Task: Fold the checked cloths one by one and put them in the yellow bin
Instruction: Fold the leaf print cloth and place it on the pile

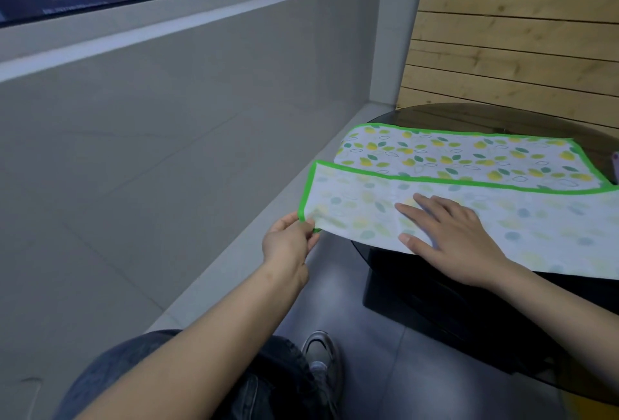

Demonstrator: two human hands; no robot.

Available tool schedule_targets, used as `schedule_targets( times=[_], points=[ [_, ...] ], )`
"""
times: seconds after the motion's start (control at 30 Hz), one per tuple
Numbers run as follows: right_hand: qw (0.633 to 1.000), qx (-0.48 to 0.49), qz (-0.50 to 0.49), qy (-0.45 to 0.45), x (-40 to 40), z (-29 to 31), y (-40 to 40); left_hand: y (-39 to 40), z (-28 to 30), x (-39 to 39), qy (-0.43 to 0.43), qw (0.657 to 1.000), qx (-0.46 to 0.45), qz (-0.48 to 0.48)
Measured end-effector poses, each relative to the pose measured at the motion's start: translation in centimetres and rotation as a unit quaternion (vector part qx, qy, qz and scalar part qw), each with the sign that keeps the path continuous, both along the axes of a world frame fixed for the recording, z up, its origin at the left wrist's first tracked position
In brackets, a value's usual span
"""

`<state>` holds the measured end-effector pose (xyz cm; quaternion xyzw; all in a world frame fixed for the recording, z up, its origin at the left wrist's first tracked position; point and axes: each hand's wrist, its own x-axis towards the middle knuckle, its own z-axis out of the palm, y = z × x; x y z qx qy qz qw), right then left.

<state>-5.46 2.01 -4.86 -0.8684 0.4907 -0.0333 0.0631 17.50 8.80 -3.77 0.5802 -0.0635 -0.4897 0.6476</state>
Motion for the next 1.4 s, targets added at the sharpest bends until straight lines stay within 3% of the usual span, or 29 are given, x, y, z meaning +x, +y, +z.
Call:
schedule_targets(
  times=[0.2, 0.37, 0.57, 0.7, 0.83, 1.03, 1.23, 1.33, 1.4],
  points=[
    [1.000, 0.003, 0.001, -0.009, -0.1, -0.1, 0.0, 0.2, 0.3, 1.7, -0.092, 0.993, -0.051, -0.047],
    [1.000, 0.009, 0.000, -0.004, 0.0, 0.0, 0.0, -0.4, 1.7, 4.2, -0.167, 0.969, -0.056, -0.175],
    [1.000, 0.011, 0.002, -0.006, -0.1, 0.1, 0.1, -1.1, 3.3, 8.1, -0.312, 0.863, -0.065, -0.393],
    [1.000, 0.006, 0.002, -0.005, 0.0, 0.1, 0.1, -1.4, 3.0, 8.5, -0.394, 0.809, -0.036, -0.436],
    [1.000, 0.002, 0.001, -0.001, 0.0, 0.1, 0.1, -0.6, 2.1, 8.2, -0.376, 0.813, -0.035, -0.443],
    [1.000, 0.007, 0.000, 0.000, 0.0, 0.1, 0.2, -0.5, 2.2, 8.1, -0.314, 0.867, -0.094, -0.375],
    [1.000, 0.006, 0.002, -0.001, 0.0, 0.1, 0.2, -1.0, 2.6, 9.2, -0.434, 0.797, -0.042, -0.419],
    [1.000, 0.006, 0.002, -0.001, 0.1, 0.1, 0.1, -0.8, 2.6, 8.9, -0.418, 0.789, -0.014, -0.449],
    [1.000, 0.005, 0.001, 0.000, 0.0, 0.1, 0.1, -0.4, 2.3, 8.2, -0.373, 0.804, 0.005, -0.463]
  ],
)
